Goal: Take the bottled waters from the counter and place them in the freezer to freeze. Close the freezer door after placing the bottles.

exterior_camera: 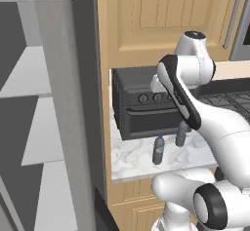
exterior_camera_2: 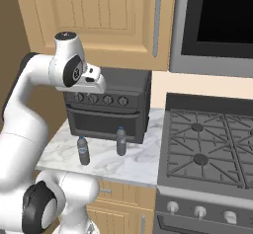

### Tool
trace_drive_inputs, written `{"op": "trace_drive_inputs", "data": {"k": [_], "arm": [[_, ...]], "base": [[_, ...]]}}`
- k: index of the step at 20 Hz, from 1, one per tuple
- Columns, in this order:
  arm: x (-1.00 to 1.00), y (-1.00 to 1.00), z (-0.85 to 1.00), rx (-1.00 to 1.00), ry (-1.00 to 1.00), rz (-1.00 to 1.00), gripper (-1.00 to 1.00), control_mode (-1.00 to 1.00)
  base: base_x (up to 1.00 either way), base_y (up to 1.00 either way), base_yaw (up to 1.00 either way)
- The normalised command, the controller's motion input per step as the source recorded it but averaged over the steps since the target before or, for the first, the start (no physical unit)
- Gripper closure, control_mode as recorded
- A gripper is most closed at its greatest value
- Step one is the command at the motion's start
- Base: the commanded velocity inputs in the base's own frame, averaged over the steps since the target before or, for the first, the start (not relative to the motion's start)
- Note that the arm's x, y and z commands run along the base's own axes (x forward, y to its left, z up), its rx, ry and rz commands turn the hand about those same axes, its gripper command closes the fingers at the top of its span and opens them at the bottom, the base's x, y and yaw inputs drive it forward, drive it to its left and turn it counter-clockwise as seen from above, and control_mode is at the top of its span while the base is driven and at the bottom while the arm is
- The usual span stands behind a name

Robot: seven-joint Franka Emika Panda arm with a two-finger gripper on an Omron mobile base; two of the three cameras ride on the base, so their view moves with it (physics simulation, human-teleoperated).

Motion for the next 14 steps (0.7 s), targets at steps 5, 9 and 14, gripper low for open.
{"op": "trace_drive_inputs", "data": {"k": [5, 9, 14], "arm": [[-0.19, -0.1, 0.0, 0.0, -0.12, 0.0, -1.0, -1.0], [-0.27, -0.48, 0.0, 0.0, -0.26, 0.0, -1.0, -1.0], [-0.55, -0.46, 0.0, 0.06, -0.23, 0.0, -1.0, -1.0]], "base": [[0.0, 0.0, 0.0], [0.0, 0.0, 0.0], [0.0, 0.0, 0.0]]}}
